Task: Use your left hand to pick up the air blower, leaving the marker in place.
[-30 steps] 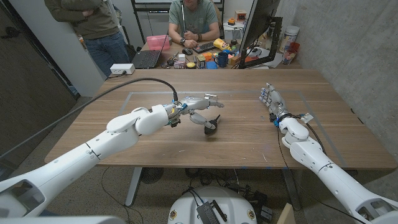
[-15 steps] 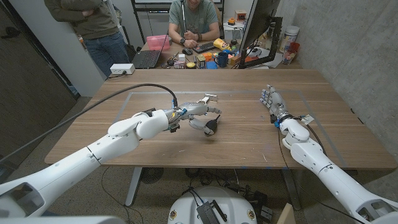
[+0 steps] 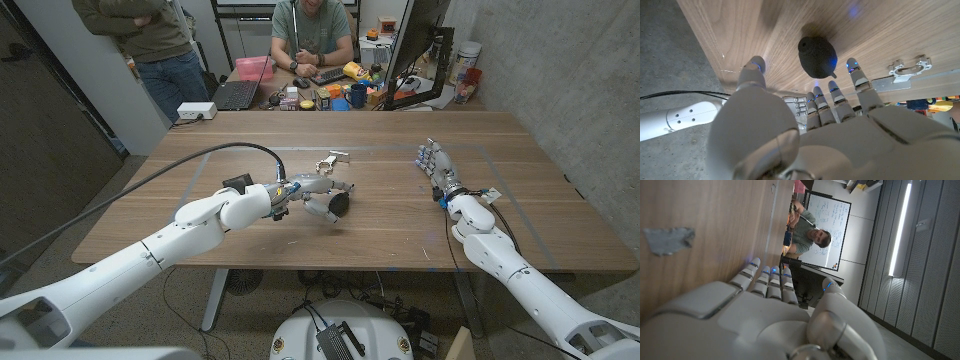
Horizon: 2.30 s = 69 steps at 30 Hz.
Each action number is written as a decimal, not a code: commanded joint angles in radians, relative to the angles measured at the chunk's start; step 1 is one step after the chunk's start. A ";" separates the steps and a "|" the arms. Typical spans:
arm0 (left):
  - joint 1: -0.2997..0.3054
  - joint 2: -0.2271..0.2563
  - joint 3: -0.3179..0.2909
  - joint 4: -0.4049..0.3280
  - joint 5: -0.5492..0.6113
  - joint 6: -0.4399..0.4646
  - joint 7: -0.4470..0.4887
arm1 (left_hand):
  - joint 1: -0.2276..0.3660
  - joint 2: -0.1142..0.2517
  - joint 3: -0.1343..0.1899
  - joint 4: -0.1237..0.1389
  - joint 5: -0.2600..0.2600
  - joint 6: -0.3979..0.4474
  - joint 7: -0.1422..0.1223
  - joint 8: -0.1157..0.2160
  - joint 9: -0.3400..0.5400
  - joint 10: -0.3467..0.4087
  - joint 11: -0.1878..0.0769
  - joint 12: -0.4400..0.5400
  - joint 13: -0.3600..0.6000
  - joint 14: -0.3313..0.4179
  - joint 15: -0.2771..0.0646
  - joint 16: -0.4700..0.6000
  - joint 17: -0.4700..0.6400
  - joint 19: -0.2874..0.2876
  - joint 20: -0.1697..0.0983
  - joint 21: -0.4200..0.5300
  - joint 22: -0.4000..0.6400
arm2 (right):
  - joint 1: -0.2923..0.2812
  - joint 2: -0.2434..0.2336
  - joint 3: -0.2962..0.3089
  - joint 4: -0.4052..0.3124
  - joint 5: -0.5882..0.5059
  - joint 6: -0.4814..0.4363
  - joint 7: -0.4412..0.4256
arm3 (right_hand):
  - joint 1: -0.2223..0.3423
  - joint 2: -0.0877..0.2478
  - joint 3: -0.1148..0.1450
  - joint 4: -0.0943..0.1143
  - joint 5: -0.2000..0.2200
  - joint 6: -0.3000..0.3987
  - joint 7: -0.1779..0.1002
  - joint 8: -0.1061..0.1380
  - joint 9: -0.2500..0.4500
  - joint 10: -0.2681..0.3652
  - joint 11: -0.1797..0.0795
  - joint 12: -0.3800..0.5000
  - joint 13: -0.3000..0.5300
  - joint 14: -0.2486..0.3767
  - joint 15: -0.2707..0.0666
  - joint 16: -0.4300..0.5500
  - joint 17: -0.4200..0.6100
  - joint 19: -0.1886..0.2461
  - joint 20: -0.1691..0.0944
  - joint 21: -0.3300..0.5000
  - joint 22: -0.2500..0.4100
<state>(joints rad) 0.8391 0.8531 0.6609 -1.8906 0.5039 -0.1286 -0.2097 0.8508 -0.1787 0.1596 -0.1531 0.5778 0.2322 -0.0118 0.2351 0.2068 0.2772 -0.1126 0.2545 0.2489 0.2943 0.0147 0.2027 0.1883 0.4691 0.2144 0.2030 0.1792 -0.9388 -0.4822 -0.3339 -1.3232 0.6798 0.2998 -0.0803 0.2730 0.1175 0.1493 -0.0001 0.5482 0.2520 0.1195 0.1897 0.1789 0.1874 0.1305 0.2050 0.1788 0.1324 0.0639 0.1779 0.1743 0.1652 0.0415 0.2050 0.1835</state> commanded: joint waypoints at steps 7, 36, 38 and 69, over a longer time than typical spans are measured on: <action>0.023 -0.118 0.056 0.108 0.086 0.002 0.239 | 0.492 0.105 0.113 -0.012 -0.180 0.614 -0.005 0.268 0.077 0.416 -0.028 0.183 0.104 0.605 -0.162 0.173 0.072 0.573 -0.210 0.195 0.018 | -0.041 0.005 0.020 0.051 0.024 0.070 0.044 | 0.008 -0.004 -0.002 -0.001 0.010 0.007 -0.010 0.007 0.005 0.013 -0.007 0.004 0.004 0.009 -0.001 0.006 0.004 0.003 0.010 0.005 0.005; 0.050 -0.097 0.030 -0.006 0.066 0.109 0.258 | 0.540 0.060 0.350 0.005 -0.387 1.028 0.076 0.493 0.137 0.851 -0.046 0.319 0.294 1.100 -0.229 0.329 0.195 0.819 -0.392 0.392 0.016 | -0.062 -0.027 0.022 -0.034 0.019 0.015 0.008 | 0.005 -0.006 -0.006 0.000 0.010 0.006 -0.011 0.005 0.005 0.012 -0.006 0.002 0.004 0.011 0.000 0.005 0.005 0.004 0.014 0.006 0.005; 0.052 -0.093 0.028 -0.017 0.068 0.112 0.257 | 0.537 0.057 0.356 0.005 -0.387 1.027 0.073 0.491 0.132 0.854 -0.049 0.318 0.297 1.100 -0.229 0.331 0.198 0.818 -0.392 0.394 0.016 | -0.063 -0.026 0.022 -0.035 0.018 0.015 0.005 | 0.005 -0.006 -0.007 0.000 0.010 0.006 -0.011 0.004 0.005 0.012 -0.005 0.002 0.004 0.011 0.001 0.005 0.005 0.004 0.014 0.006 0.005; 0.036 -0.034 -0.131 -0.323 -0.007 0.204 0.133 | 0.486 0.018 0.456 0.001 -0.390 1.036 0.054 0.493 0.104 0.896 -0.051 0.302 0.338 1.094 -0.230 0.325 0.224 0.786 -0.371 0.401 0.009 | -0.071 -0.050 0.022 -0.119 -0.042 0.011 -0.062 | 0.008 -0.004 -0.008 -0.002 0.011 0.013 -0.010 0.006 0.005 0.020 -0.003 0.005 0.004 0.019 -0.005 0.007 0.004 0.014 0.002 0.008 0.005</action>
<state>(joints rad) 0.8966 0.8208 0.5723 -2.1435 0.5249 0.0525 -0.0462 1.3485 -0.1615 0.5463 -0.2081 0.1847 1.2494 0.0344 0.7318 0.3103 1.0661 -0.0663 0.5592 0.3642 1.1186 -0.0637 0.4202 0.2246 1.2591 -0.1563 0.5992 0.1860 -1.0078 -0.5020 -0.3131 -1.3757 0.6855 0.3139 -0.1037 0.2730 0.1175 0.1452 -0.0042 0.5560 0.2557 0.1158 0.1897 0.1789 0.1956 0.1277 0.2050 0.1788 0.1415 0.0623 0.1779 0.1743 0.1726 0.0444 0.2050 0.1836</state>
